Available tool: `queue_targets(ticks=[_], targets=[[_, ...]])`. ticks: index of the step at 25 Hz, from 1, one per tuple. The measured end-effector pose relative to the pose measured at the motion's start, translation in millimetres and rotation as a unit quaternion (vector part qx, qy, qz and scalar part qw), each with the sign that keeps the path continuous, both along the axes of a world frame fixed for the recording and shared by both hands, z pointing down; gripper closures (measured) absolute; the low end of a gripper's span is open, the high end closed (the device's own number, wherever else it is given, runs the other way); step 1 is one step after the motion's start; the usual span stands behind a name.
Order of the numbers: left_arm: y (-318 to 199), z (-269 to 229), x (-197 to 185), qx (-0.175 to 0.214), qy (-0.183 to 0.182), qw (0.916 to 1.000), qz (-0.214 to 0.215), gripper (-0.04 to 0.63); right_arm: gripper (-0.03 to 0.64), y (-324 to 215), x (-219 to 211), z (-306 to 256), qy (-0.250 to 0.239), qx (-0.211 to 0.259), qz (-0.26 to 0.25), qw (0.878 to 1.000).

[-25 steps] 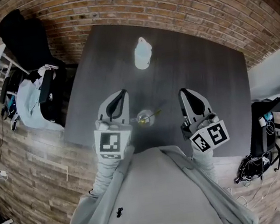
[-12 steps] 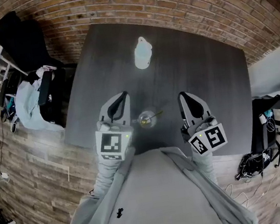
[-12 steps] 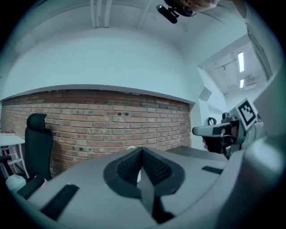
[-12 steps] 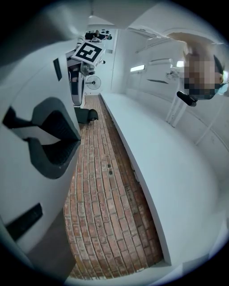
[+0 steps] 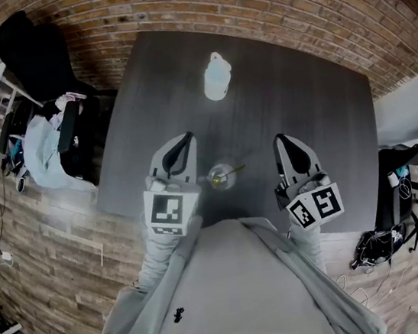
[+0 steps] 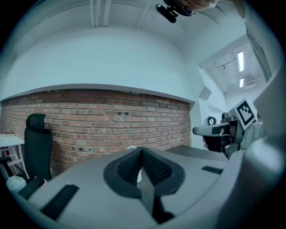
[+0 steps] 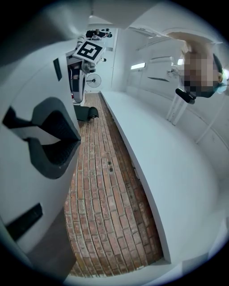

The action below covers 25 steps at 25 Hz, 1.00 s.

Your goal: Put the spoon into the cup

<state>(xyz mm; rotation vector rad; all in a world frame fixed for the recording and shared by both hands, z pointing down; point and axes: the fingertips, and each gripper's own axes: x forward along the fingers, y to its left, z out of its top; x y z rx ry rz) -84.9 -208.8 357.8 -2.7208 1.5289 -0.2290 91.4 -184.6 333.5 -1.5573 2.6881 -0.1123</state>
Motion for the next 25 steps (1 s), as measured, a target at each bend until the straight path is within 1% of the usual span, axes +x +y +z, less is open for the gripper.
queue_targets(ticks=[7,13,18,25], targets=[[0,-1,0,0.000,0.000,1.0000,-0.002,0.576,0.601,-2,0,2,-0.012,-0.007,-0.004,1.000],[2,0,-1,-0.001,-0.002,1.0000,-0.004,0.576,0.601,-1,0,4,-0.013,-0.007,0.000,1.000],[3,2,0,-0.002,-0.004,1.0000,-0.006,0.575,0.601,1,-3,7,-0.004,-0.013,-0.007,1.000],[5,2,-4,-0.001,-0.009,0.9999,-0.011,0.577,0.600,3,-6,11,-0.011,-0.015,-0.013,1.000]])
